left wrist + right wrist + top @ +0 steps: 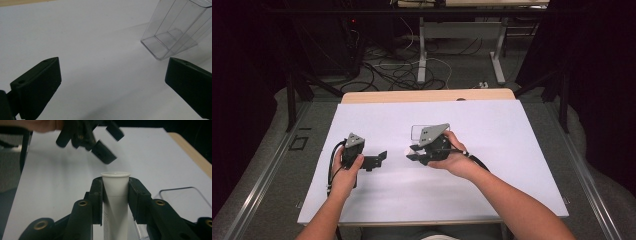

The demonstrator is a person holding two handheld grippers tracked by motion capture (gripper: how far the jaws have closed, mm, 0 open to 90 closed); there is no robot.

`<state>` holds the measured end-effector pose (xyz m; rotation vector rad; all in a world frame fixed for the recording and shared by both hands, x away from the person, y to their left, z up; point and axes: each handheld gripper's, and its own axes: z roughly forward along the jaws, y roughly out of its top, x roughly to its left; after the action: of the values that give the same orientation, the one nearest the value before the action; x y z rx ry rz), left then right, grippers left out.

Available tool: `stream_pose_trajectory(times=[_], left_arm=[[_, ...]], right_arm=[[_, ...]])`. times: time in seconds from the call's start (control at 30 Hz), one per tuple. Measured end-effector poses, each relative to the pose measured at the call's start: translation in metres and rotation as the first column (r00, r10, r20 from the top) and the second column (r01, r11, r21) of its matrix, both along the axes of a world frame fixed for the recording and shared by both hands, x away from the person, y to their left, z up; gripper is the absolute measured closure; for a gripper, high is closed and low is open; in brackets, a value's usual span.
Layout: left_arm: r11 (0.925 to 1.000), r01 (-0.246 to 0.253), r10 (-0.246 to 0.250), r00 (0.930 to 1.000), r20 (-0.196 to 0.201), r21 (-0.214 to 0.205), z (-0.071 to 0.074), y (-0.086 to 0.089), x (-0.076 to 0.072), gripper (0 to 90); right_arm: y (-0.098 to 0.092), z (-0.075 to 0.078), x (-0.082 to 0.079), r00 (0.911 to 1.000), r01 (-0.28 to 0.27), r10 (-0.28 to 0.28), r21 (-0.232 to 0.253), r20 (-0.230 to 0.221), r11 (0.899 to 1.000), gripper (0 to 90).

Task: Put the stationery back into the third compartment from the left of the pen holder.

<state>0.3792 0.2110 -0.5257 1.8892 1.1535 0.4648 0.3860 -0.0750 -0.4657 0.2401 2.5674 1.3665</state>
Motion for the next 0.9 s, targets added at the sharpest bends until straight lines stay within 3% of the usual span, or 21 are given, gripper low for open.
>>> stream_pose_trajectory(times=[0.2,0.43,0.9], left_arm=[[0.9999,-0.006,0.006,1.0000,0.003,-0.011,-0.001,-0.001,0.000,0.3],[1.0000,-0.004,0.004,1.0000,0.007,-0.004,-0.001,0.000,0.000,0.3],[1.0000,-0.004,0.004,1.0000,-0.001,-0.006,0.000,0.000,0.000,0.4]], right_arm=[[-0.012,0.010,0.007,0.9948,0.094,-0.098,0.112,0.028,0.989,67.0],[-0.028,0.017,0.013,0.9748,0.198,-0.215,0.217,0.057,0.956,66.9],[-0.050,0.014,0.029,0.9425,0.310,-0.331,0.245,0.048,0.919,66.9]])
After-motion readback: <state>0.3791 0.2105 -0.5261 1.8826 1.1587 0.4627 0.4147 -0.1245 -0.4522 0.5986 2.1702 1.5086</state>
